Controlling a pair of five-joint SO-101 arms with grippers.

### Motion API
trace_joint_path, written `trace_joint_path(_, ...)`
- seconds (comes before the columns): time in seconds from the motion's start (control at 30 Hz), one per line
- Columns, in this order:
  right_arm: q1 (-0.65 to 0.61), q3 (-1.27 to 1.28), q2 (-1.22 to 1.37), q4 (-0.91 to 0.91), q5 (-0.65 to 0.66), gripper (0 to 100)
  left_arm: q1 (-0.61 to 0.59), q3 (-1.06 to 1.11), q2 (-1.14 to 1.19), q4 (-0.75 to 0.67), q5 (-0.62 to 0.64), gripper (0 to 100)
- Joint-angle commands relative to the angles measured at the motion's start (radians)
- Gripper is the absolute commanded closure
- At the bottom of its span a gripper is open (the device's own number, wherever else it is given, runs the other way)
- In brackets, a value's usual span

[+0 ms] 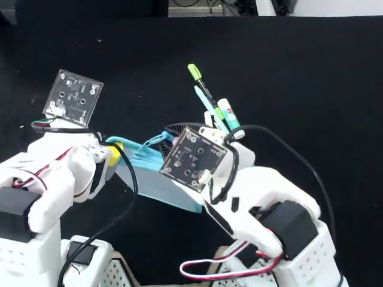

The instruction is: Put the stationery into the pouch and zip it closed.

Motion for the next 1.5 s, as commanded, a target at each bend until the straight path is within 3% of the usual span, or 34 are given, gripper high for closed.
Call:
trace_joint_path(0.0,-0.002,-0.024,-0.054,0.002,-0.003,98.8,-0.008,0.073,0.021,0.018,0.002,82)
trace_joint_path(0.23,0.000,0.022,-0.125,-0.003,-0.003,98.8,-0.008,0.071,0.017,0.018,0.048,84)
trace_joint_path(0.37,0.000,0.019,-0.151,-0.006,-0.003,98.8,-0.010,0.064,0.009,0.020,0.068,98)
trace_joint_path(0.43,0.000,0.025,-0.150,-0.018,-0.003,98.8,-0.010,0.064,0.009,0.020,0.126,95)
trace_joint_path(0.57,0.000,0.093,-0.150,-0.109,-0.003,98.8,-0.005,0.062,0.009,0.011,0.192,97)
trace_joint_path(0.8,0.011,0.113,-0.148,-0.255,-0.003,98.8,-0.005,-0.102,0.009,-0.011,0.195,97)
trace_joint_path(0.93,0.097,0.114,-0.148,-0.262,-0.003,98.8,-0.010,-0.185,0.009,0.000,0.187,97)
trace_joint_path(1.1,0.192,0.117,-0.148,-0.261,-0.003,98.8,-0.010,-0.137,0.011,-0.003,0.186,97)
trace_joint_path(1.47,0.192,0.222,-0.154,-0.166,-0.003,98.8,-0.007,0.027,0.021,-0.032,0.186,93)
